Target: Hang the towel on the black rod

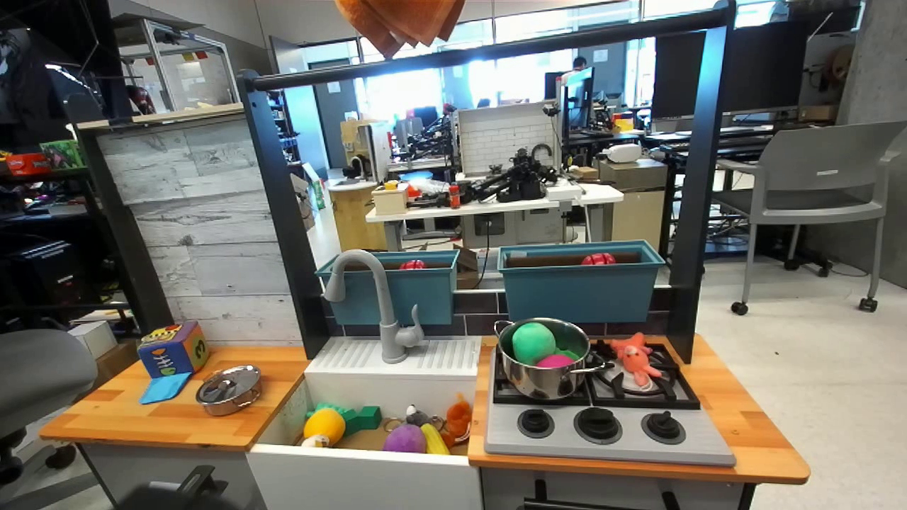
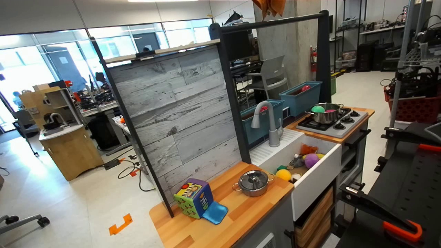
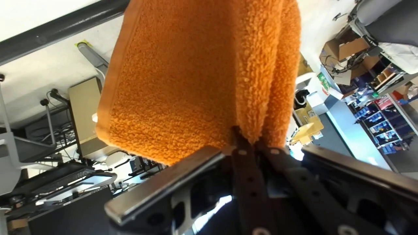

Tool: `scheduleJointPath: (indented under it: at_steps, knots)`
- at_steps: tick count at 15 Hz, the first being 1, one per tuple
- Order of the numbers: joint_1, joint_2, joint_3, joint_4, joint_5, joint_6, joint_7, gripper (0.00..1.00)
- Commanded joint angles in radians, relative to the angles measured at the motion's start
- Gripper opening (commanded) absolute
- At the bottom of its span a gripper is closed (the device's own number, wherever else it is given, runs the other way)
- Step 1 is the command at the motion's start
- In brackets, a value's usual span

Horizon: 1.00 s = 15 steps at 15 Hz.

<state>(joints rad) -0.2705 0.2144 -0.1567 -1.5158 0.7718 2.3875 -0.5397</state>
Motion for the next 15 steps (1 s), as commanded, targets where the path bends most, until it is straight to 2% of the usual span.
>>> scheduleJointPath:
  at_steps: [1,8,15]
  knots:
    - [-0.007,0.019,0.012,0.018,-0.038,-0.014,0.027,0.01]
    - [-0.010,0.073,0.024,0.025,-0.103,-0.020,0.036,0.01]
    - [0.001,0.165,0.044,0.066,-0.279,-0.031,0.147,0.01]
